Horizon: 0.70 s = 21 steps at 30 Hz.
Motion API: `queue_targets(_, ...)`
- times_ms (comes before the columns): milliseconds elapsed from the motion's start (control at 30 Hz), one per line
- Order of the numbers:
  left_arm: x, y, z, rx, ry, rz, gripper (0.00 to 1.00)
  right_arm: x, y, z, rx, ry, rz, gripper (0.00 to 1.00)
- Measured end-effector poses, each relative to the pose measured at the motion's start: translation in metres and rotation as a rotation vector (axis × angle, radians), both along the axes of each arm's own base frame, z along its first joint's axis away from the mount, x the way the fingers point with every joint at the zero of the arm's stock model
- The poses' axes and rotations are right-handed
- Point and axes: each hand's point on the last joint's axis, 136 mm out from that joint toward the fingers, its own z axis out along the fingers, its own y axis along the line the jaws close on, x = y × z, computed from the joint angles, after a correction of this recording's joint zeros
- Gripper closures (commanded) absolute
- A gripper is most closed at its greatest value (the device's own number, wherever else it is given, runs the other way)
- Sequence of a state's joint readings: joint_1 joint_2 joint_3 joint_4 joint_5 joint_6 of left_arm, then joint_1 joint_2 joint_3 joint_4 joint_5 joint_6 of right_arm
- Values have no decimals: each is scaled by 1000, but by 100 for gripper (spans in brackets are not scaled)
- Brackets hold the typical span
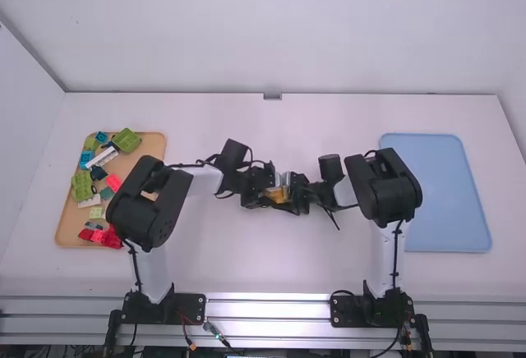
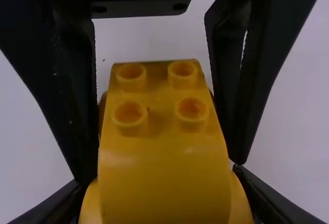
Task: Assemble lego blocks to make yellow taxi
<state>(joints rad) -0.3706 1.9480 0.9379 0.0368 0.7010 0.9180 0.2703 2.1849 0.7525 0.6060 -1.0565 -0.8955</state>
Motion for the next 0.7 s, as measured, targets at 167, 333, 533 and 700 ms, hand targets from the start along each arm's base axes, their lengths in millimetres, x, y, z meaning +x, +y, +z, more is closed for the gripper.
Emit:
queue_targets(167,-1,9,6,-40,24,-4,47,-2,2,0,0,2,7,37)
queue_targets(333,3,24,13,-79,14,-3,51,-1,2,0,-2,-1,4,37)
queue_targets(533,0,24,17,-93,16,-18,41,-1,2,-1,-5,2,2,37)
queue_targets(700,-2,25,30,-93,-1,-21,1,-1,2,-1,-6,0,2,34)
